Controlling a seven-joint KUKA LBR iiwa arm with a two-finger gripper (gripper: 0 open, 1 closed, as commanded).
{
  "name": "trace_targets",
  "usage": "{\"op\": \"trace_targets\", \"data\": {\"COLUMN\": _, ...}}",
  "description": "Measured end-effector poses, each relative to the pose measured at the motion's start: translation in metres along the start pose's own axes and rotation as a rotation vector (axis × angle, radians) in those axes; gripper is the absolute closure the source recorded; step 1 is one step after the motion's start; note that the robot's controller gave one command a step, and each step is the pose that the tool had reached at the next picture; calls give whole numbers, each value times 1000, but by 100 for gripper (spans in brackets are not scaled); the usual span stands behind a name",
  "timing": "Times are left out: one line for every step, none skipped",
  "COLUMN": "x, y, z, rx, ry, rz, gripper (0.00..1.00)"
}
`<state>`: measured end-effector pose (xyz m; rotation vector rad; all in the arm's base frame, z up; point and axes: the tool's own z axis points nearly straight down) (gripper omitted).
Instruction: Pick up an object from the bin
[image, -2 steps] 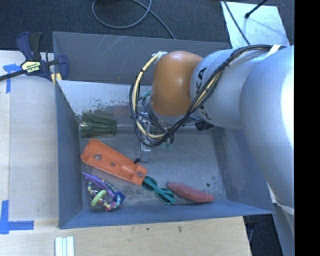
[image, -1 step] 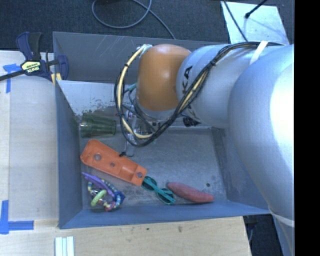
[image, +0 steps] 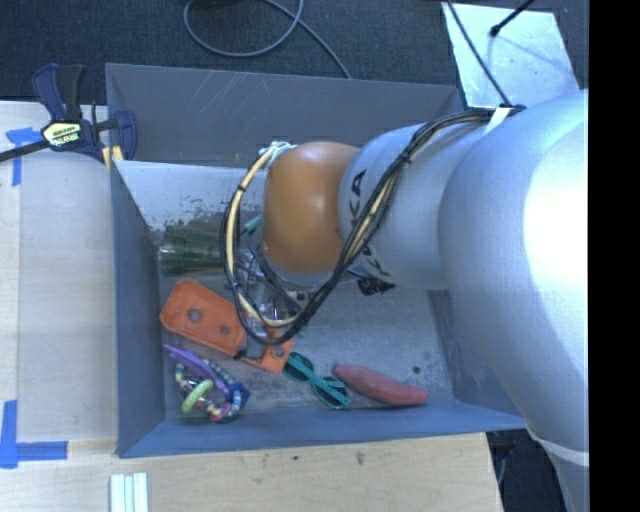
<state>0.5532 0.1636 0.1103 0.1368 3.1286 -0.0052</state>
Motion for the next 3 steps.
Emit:
{"op": "trace_targets", "data": {"x": -39, "y": 21, "z": 32, "rx": 0, "ry": -25, "rz": -146, "gripper": 100}}
{"op": "trace_targets", "data": {"x": -39, "y": 21, "z": 32, "rx": 0, "ry": -25, "rz": -146, "gripper": 100}}
{"op": "trace_targets", "data": {"x": -43, "y": 29, "z": -91, "rx": 0, "ry": -28, "rz": -177, "gripper": 100}}
